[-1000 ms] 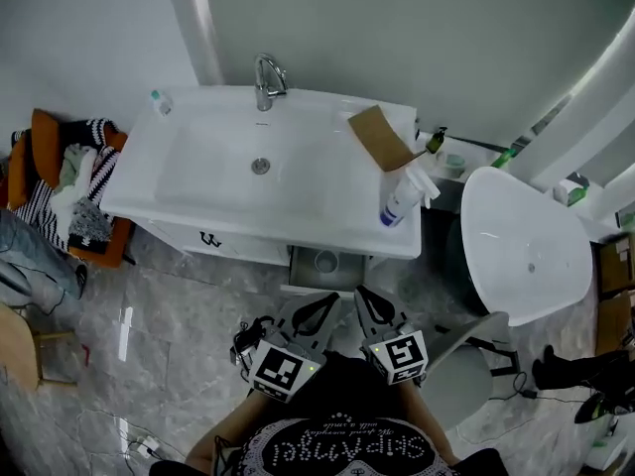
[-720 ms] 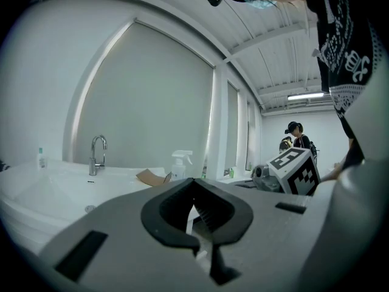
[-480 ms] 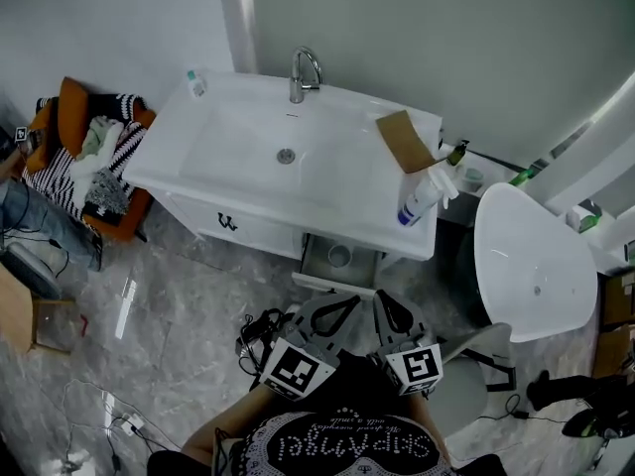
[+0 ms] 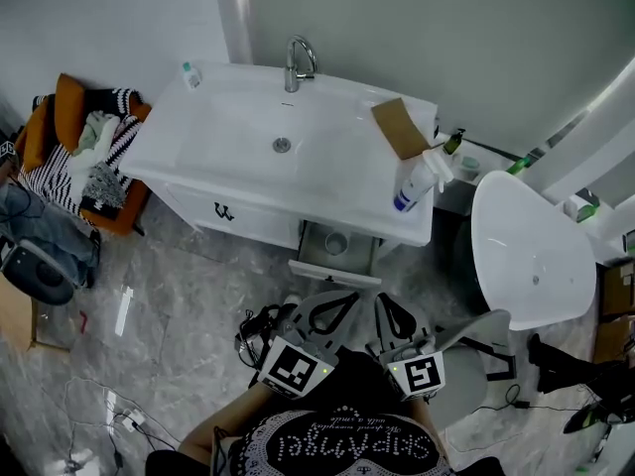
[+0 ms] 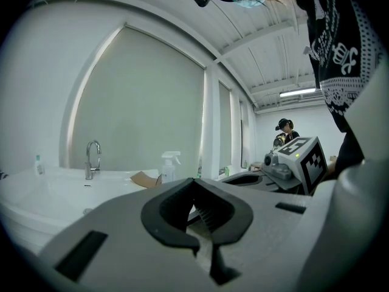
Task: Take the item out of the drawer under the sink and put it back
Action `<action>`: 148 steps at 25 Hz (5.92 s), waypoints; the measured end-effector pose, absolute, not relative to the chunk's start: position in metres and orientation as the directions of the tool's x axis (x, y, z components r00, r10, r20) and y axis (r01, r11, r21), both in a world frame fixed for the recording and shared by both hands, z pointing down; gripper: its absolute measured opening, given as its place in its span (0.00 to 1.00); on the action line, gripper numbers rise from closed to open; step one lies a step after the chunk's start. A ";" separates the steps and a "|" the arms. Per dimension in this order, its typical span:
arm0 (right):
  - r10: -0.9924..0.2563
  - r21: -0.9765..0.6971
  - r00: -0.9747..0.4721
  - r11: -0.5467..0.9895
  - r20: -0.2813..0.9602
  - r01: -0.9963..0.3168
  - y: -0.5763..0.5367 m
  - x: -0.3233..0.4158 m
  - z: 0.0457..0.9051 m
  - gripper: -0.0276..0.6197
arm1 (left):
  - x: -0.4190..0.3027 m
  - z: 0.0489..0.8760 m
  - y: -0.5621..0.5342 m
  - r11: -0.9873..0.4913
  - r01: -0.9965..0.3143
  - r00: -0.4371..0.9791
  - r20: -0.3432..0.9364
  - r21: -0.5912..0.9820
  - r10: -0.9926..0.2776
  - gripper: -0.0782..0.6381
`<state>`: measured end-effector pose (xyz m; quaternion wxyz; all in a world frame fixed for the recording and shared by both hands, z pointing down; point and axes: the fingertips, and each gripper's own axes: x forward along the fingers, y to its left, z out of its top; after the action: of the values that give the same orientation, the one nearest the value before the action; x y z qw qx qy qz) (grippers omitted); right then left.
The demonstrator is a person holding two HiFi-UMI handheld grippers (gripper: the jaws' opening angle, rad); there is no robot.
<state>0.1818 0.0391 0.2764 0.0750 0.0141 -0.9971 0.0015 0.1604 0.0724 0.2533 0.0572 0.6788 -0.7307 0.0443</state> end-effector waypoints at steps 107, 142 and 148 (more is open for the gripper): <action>0.138 -0.091 -0.964 0.989 0.226 0.120 0.067 0.157 0.301 0.07 | 0.146 0.266 0.089 0.113 -0.992 -0.102 0.172 0.054 -0.980 0.11; 0.123 -0.086 -0.963 0.991 0.241 0.105 0.062 0.167 0.305 0.07 | 0.155 0.267 0.085 0.100 -0.993 -0.088 0.175 0.063 -0.981 0.11; 0.120 -0.087 -0.962 0.991 0.244 0.102 0.061 0.165 0.306 0.07 | 0.153 0.268 0.084 0.099 -0.993 -0.087 0.177 0.063 -0.980 0.11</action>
<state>0.1645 0.0612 0.3062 0.1252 -0.0562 -0.9898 0.0370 0.1529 0.0844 0.2678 0.0869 0.6702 -0.7362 0.0365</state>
